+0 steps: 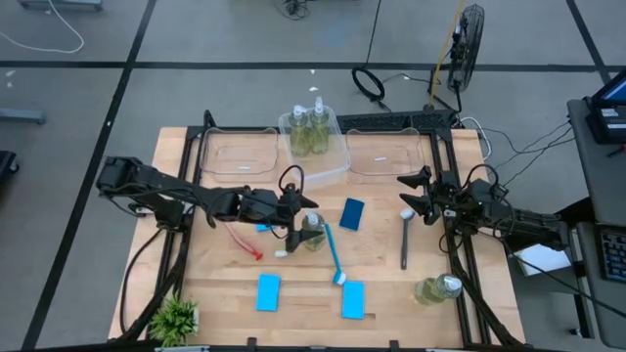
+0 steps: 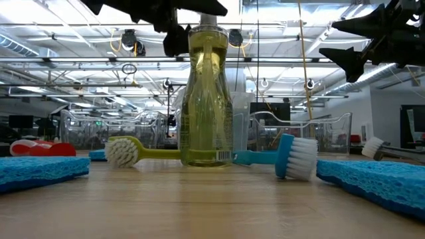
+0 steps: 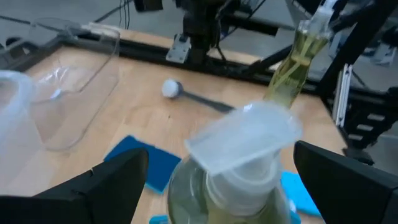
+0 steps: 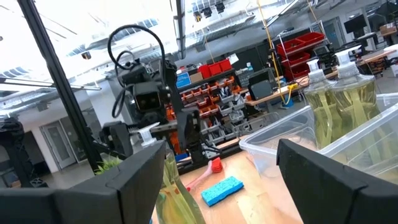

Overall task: Pick & Place Kitchen Sink Supplies
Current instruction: Put the green soap dispenser into the transparent white bin

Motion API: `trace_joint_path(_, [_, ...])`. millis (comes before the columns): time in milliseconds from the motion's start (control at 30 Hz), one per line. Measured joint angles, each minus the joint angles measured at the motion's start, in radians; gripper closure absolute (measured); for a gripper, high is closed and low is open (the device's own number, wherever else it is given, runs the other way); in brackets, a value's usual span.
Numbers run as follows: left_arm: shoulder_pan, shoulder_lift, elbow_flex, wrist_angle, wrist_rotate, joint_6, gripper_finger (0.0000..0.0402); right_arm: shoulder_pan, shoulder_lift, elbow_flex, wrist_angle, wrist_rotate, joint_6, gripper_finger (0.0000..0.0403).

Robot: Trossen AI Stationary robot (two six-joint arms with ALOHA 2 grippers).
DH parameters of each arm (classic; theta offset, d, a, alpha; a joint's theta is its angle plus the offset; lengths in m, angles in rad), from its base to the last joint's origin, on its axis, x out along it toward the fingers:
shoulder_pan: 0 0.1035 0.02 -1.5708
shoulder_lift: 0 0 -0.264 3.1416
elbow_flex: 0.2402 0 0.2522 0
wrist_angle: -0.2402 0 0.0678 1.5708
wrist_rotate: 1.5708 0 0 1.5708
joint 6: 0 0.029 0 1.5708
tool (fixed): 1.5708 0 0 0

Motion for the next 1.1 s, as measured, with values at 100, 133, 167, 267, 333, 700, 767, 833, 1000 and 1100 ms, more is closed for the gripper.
trace_joint_path(100, [0.0, -0.002, 0.0, 0.006, 0.0, 0.0, 0.0002, 0.0, 0.0, 0.0, 0.0, 0.0, 0.0, 0.0108])
trace_joint_path(133, [0.001, -0.002, 0.0, 0.008, 0.0, 0.0, 0.0002, 0.0, 0.0, 0.0, 0.0, 0.0, 0.0, 0.0108])
trace_joint_path(167, [0.001, -0.002, 0.0, 0.006, 0.0, 0.0, 0.0002, 0.0, 0.0, 0.0, 0.0, 0.0, 0.0, 0.0108])
trace_joint_path(267, [0.005, -0.002, 0.0, 0.004, 0.001, 0.0, 0.0002, 0.0, 0.0, 0.0, 0.0, 0.0, 0.0, 0.0108])
trace_joint_path(333, [0.01, -0.002, 0.0, 0.005, 0.001, -0.003, 0.0002, 0.0, 0.0, 0.0, 0.0, 0.0, 0.0, 0.0108])
trace_joint_path(700, [0.027, -0.002, 0.0, 0.004, 0.001, -0.006, 0.0002, 0.0, 0.0, 0.0, 0.0, 0.0, 0.0, 0.0108])
trace_joint_path(767, [0.029, -0.002, 0.0, 0.004, 0.001, -0.024, 0.0002, 0.0, 0.0, 0.0, 0.0, 0.0, 0.0, 0.0108])
trace_joint_path(833, [0.034, -0.002, 0.0, 0.004, 0.002, -0.031, 0.0002, 0.0, 0.0, 0.0, 0.0, 0.0, 0.0, 0.0108])
trace_joint_path(1000, [0.035, -0.002, 0.0, 0.004, 0.002, -0.026, 0.0002, 0.0, 0.0, 0.0, 0.0, 0.0, 0.0, 0.0108])
trace_joint_path(1100, [0.035, -0.002, 0.0, 0.004, 0.002, -0.025, 0.0002, 0.0, 0.0, 0.0, 0.0, 0.0, -0.001, 0.0108])
